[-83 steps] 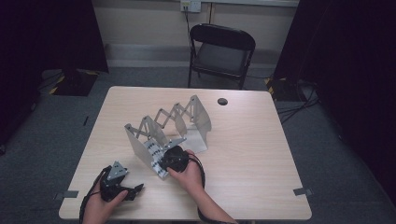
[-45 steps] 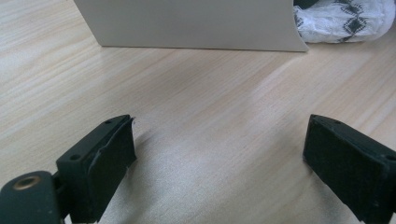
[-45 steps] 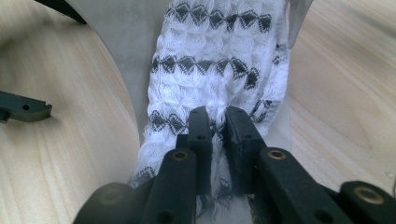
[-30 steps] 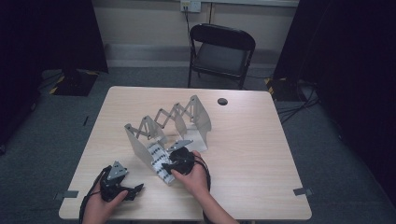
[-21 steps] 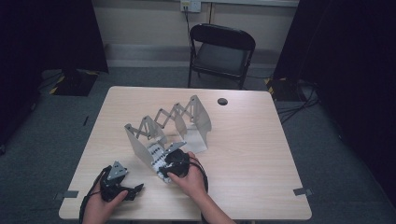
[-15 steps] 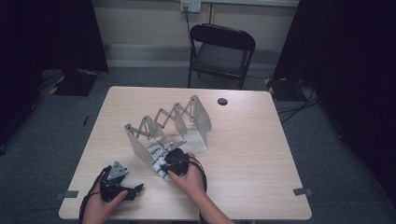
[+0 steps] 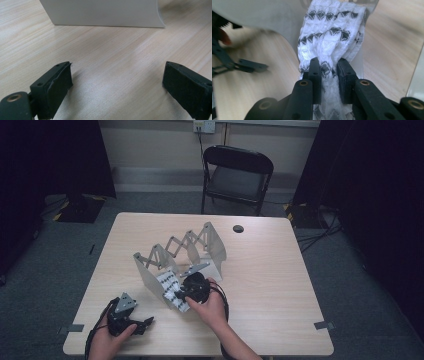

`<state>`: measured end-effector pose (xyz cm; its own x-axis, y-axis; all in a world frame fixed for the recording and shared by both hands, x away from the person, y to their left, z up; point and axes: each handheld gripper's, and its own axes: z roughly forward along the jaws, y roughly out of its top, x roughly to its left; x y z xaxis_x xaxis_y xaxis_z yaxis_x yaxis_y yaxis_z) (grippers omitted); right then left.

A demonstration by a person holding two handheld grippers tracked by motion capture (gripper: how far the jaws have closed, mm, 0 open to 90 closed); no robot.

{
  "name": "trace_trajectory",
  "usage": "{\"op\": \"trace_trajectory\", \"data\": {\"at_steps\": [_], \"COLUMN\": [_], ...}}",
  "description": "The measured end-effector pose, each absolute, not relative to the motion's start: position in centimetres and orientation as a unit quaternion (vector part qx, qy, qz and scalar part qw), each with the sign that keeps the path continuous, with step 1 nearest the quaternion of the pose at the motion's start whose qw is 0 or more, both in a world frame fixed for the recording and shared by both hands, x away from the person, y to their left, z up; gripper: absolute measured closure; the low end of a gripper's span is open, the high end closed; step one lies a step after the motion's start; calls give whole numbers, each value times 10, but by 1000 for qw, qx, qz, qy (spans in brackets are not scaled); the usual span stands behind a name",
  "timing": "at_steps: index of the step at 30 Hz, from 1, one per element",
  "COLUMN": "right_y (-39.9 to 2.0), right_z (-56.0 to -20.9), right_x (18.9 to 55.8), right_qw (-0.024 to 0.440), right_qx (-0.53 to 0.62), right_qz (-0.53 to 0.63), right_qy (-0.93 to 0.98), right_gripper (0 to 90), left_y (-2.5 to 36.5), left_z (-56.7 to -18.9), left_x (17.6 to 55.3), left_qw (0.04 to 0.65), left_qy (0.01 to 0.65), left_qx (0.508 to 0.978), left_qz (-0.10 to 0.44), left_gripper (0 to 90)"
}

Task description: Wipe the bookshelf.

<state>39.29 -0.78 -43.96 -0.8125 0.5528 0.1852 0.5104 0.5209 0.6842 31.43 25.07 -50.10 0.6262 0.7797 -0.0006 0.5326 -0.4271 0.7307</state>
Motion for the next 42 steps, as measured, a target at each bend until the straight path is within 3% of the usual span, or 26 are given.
{"op": "trace_trajectory", "data": {"at_steps": [23, 42], "right_y": [16, 23], "right_z": [-352, -394], "right_x": [392, 392], "right_qw": [43, 29], "right_qx": [247, 255], "right_qz": [431, 412], "right_qy": [867, 874], "right_gripper": [757, 756], "left_y": [250, 251], "left_z": [-501, -501], "left_x": [315, 315], "left_qw": [361, 359], "left_qy": [398, 397], "left_qx": [826, 827], "left_qz": [170, 169], "left_gripper": [82, 80]}}
